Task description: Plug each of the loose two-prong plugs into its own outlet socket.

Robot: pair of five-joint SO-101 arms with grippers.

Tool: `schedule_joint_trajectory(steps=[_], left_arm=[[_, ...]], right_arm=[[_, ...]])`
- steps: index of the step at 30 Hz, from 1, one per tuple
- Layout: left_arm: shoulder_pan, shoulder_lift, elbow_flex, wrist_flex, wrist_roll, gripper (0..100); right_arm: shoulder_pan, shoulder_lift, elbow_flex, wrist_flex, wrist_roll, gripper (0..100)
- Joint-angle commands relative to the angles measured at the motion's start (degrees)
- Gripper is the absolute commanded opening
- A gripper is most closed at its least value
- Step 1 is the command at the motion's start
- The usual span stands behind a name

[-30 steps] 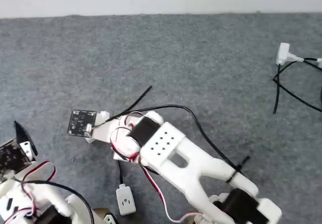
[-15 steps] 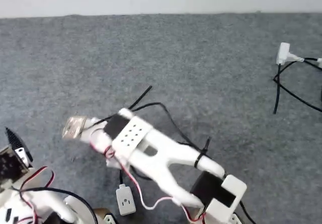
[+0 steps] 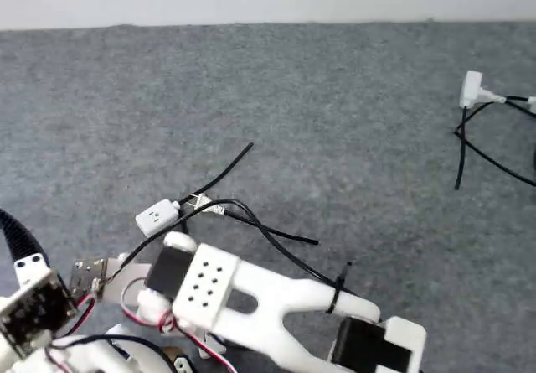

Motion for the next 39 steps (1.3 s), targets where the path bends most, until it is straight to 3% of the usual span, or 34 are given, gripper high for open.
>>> schedule_joint_trajectory(steps=[1, 10, 27, 39], left_arm=[[-0.18, -0.62, -6.02, -2.37, -1.85, 28], [-0.26, -0.79, -10.07, -5.71, -6.77, 28], [-0.26, -0.79, -10.51, -7.56, -6.86, 28], [-0.18, -0.79, -10.51, -3.78, -6.77, 28]], right_arm=[[-1.36, -3.82, -2.11, 0.13, -1.23, 0.9], [-1.36, -4.88, 15.12, -12.44, -2.64, 0.9], [-1.63, -7.25, 18.02, -7.60, 0.44, 0.9], [-1.54, -7.34, 18.11, -14.64, 0.35, 0.9]])
